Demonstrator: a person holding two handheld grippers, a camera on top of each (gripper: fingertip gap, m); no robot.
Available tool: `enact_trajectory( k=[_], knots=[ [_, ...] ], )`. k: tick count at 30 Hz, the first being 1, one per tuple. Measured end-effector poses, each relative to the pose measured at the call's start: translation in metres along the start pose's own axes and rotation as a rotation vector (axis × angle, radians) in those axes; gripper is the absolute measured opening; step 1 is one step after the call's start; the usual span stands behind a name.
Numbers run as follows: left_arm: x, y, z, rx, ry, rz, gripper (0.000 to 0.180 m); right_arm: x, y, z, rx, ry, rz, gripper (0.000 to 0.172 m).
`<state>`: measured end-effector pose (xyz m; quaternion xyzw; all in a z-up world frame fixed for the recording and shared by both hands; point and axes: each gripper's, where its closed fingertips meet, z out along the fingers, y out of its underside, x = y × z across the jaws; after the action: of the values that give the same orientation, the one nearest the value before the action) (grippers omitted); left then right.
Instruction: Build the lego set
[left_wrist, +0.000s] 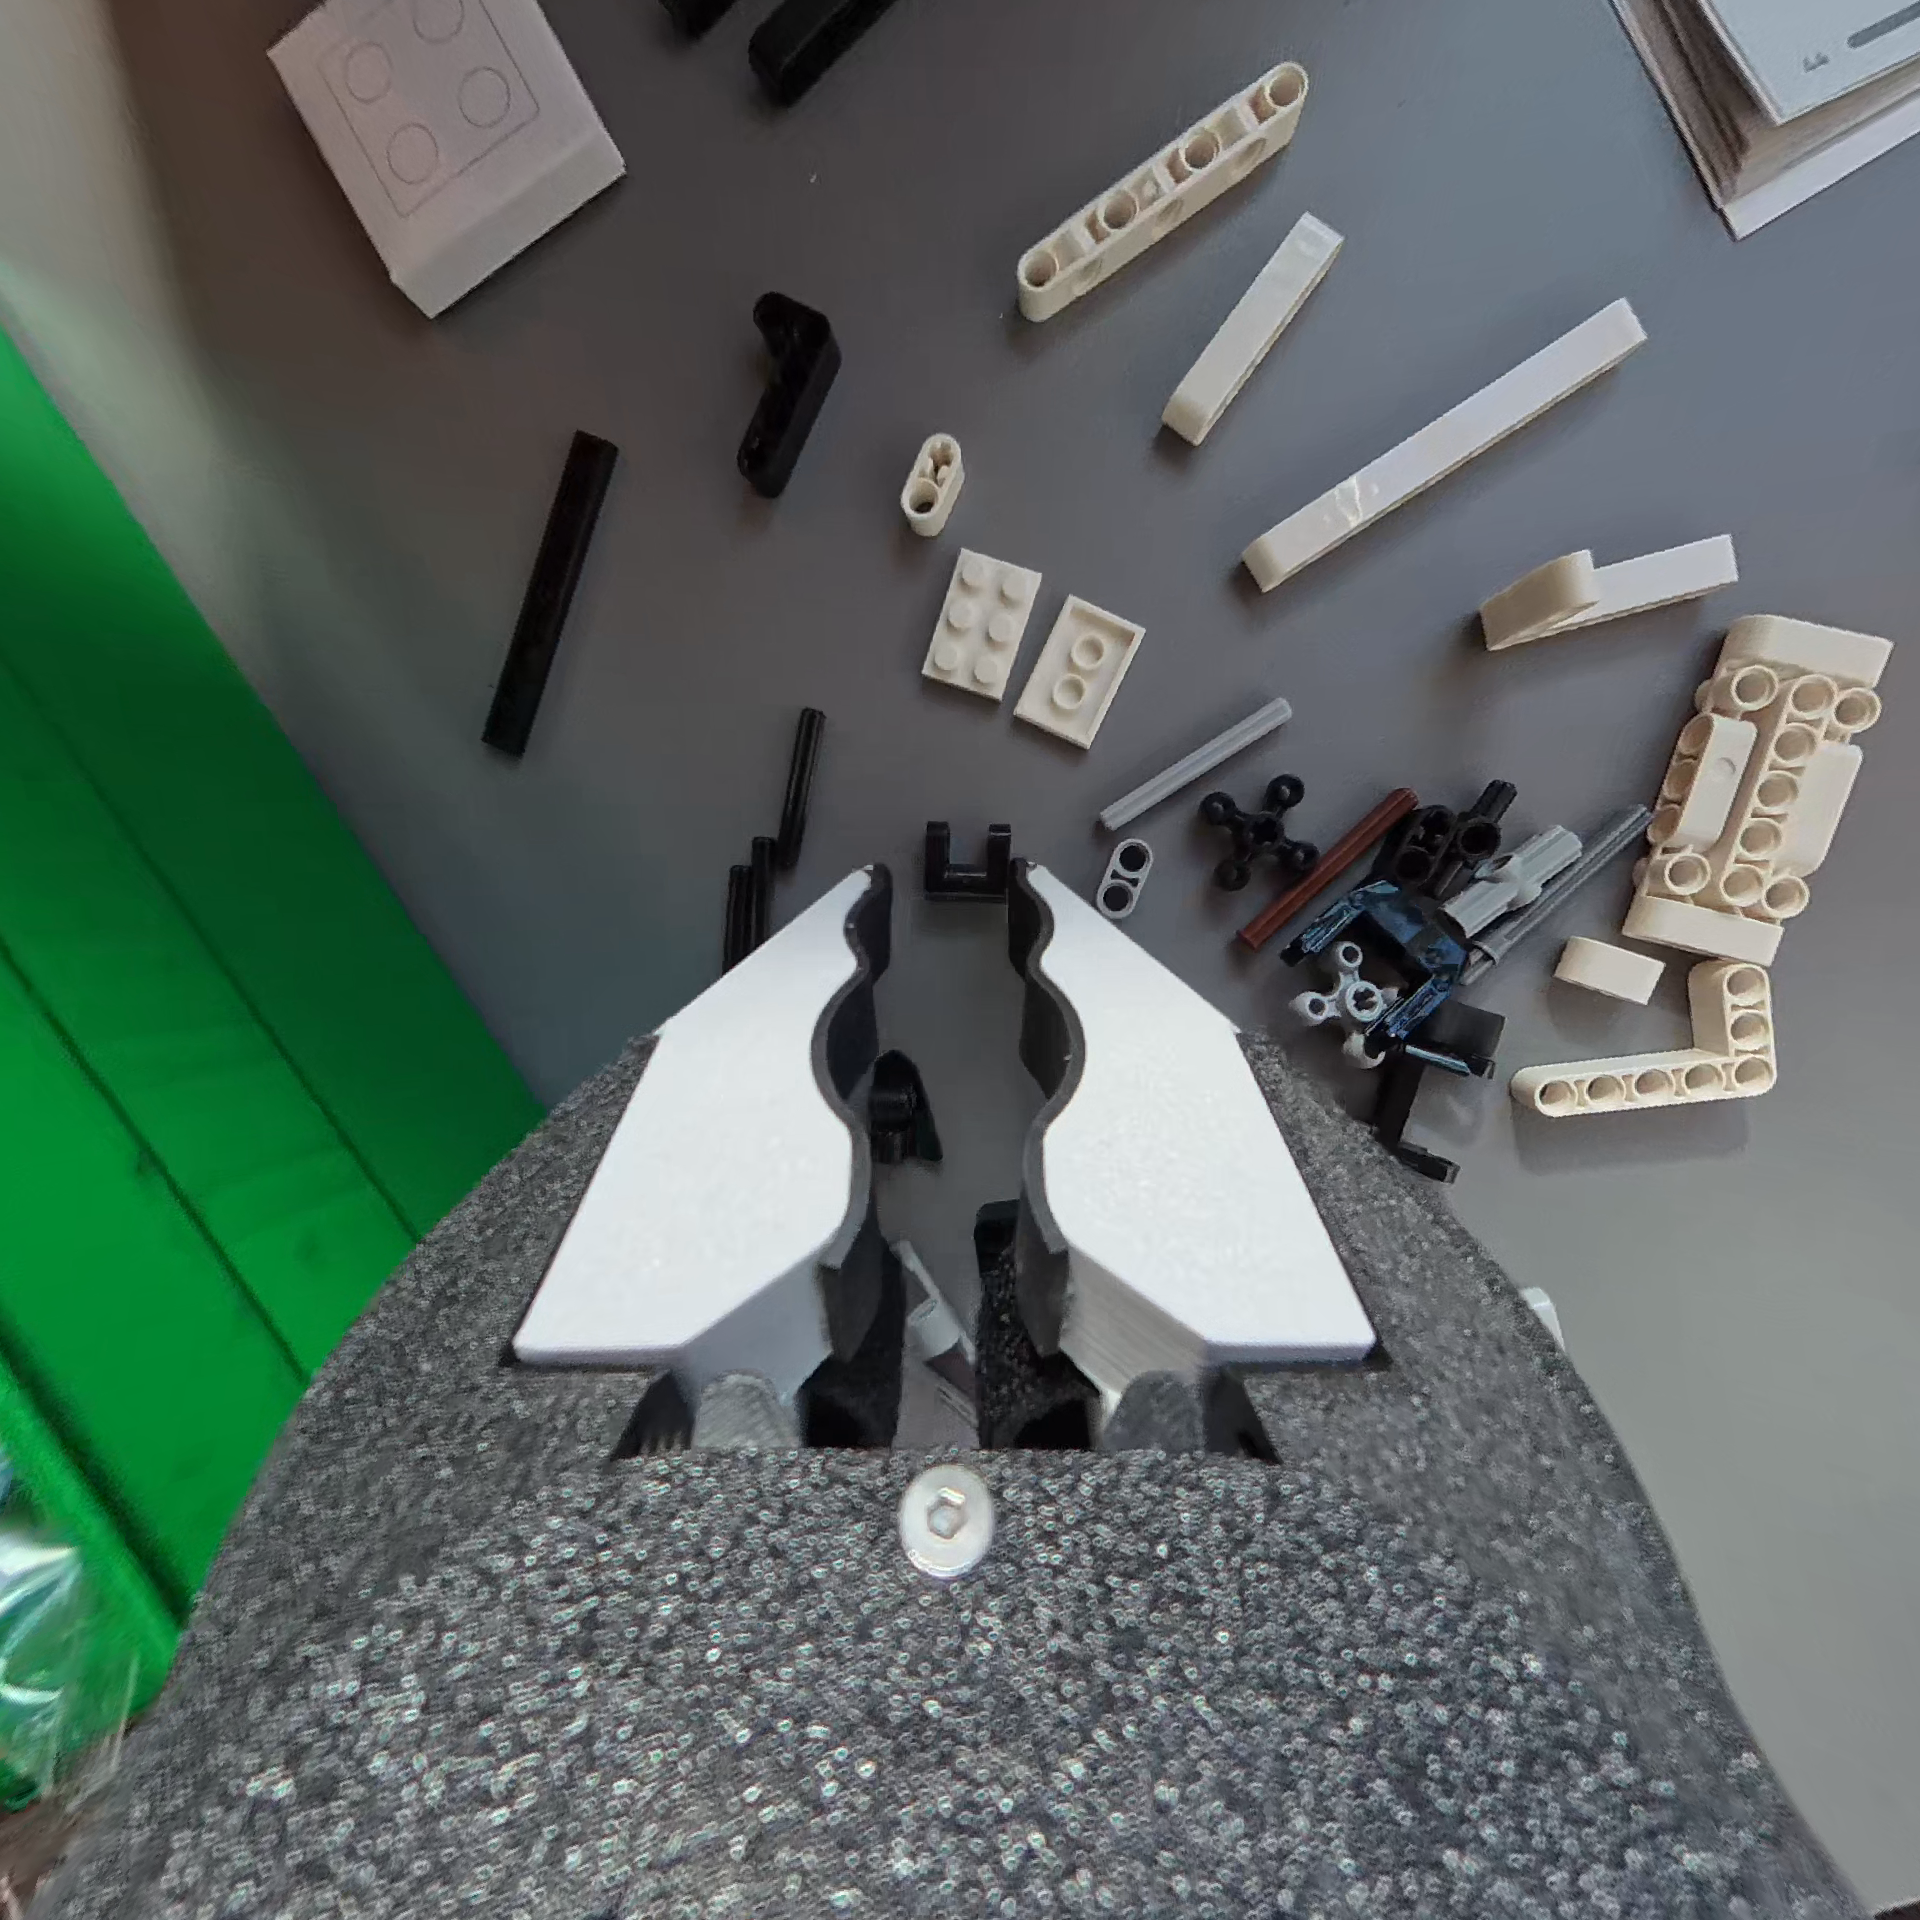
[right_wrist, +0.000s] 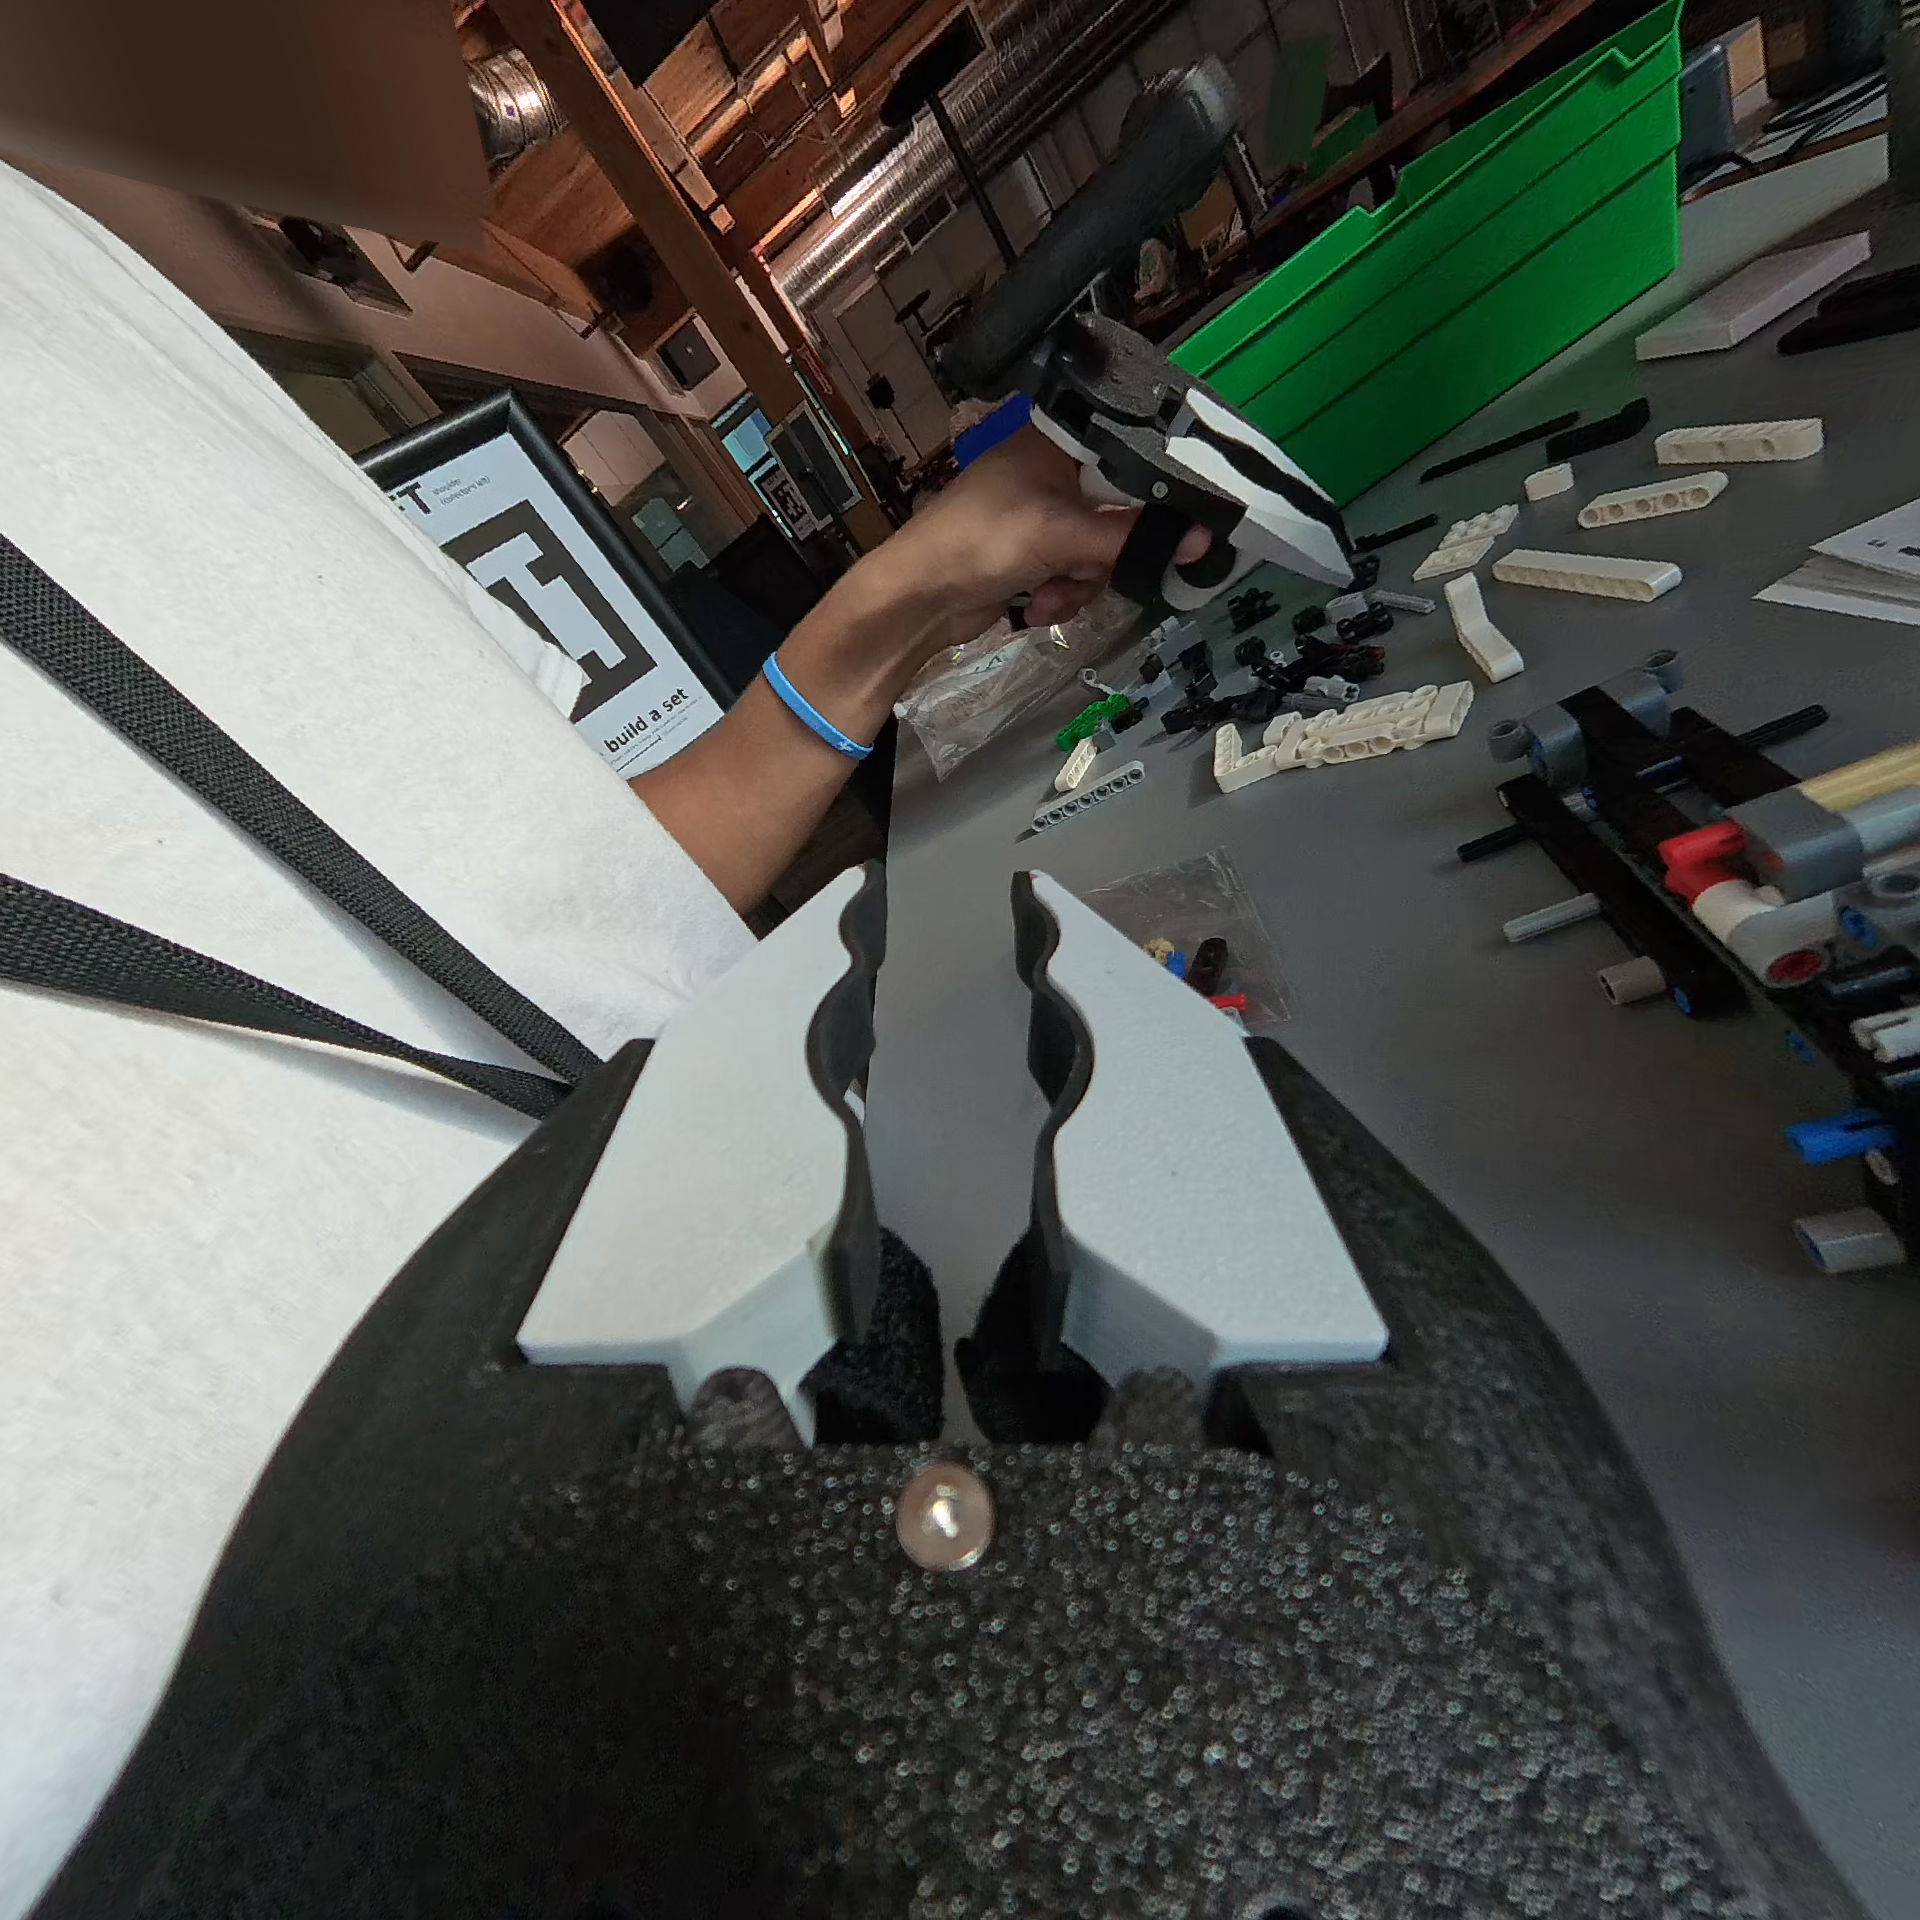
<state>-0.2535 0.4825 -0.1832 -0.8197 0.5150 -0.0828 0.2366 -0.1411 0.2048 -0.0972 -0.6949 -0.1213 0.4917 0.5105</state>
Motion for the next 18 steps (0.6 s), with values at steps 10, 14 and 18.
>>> enact_trajectory(
  k=[10, 14, 18],
  knots=[
    [0.051, 0.049, -0.066, 0.112, 0.141, 0.117, 0.021, 0.0, 0.001, 0.001, -0.008, -0.005, 0.009, 0.022],
    [0.087, 0.082, -0.078, 0.084, 0.21, 0.118, 0.024, 0.001, 0.002, 0.002, -0.016, -0.002, 0.009, 0.022],
    [0.106, 0.085, -0.076, 0.114, 0.216, -0.024, 0.029, 0.001, 0.004, 0.003, -0.028, 0.0, 0.004, 0.022]
  ],
)
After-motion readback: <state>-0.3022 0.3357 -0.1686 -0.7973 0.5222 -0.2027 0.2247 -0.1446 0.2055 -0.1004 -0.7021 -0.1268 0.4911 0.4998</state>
